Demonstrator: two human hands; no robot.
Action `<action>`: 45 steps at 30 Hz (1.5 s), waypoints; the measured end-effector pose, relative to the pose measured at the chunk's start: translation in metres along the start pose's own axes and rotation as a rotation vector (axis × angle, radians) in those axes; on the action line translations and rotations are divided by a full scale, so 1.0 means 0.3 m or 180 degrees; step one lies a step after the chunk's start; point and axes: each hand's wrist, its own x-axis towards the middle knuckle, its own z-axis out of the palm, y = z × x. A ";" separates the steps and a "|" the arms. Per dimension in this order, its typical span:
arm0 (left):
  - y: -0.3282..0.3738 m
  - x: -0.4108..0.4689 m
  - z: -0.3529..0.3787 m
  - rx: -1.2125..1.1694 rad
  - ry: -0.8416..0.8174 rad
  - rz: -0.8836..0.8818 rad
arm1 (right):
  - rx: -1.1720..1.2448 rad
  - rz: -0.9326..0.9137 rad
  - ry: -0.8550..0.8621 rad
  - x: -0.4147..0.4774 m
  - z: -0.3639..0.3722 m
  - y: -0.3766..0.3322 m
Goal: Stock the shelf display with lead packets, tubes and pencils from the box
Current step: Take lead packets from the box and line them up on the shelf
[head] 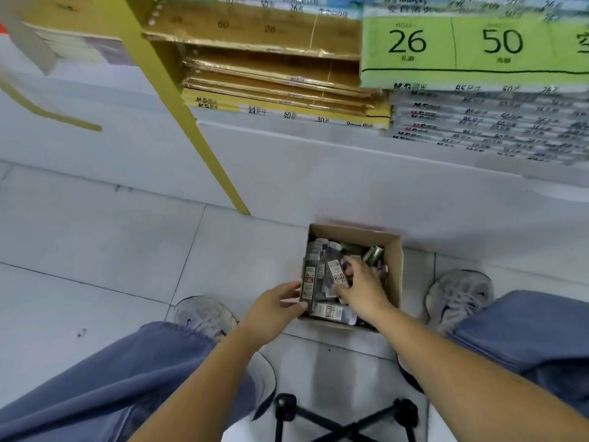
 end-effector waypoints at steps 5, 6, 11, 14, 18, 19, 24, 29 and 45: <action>0.000 -0.002 -0.013 -0.0087 -0.0039 0.0001 | 0.0192 0.0015 0.0026 0.031 0.005 -0.012; 0.000 -0.002 -0.012 -0.0103 -0.0054 0.0001 | 0.0316 0.0037 0.0008 0.032 0.005 -0.017; -0.001 -0.005 -0.010 -0.0214 -0.0034 -0.0015 | 0.0770 0.0002 -0.0014 0.030 0.031 -0.048; -0.001 -0.007 -0.011 -0.0222 -0.0048 -0.0019 | 0.1184 0.0018 -0.0086 0.028 0.038 -0.086; -0.004 -0.008 -0.015 -0.0161 -0.0061 -0.0012 | 0.1563 0.0150 -0.0251 0.028 0.040 -0.105; -0.004 -0.008 -0.016 -0.0148 -0.0064 -0.0013 | 0.1601 0.0150 -0.0250 0.030 0.045 -0.104; -0.007 -0.007 -0.019 -0.0174 -0.0084 -0.0034 | 0.1639 0.0231 -0.0285 0.043 0.062 -0.109; -0.011 0.000 -0.020 -0.0142 -0.0089 -0.0017 | 0.1695 0.0269 -0.0406 0.063 0.043 -0.109; -0.020 0.005 -0.020 -0.0153 -0.0082 -0.0038 | 0.2244 0.0467 -0.0938 0.067 0.052 -0.102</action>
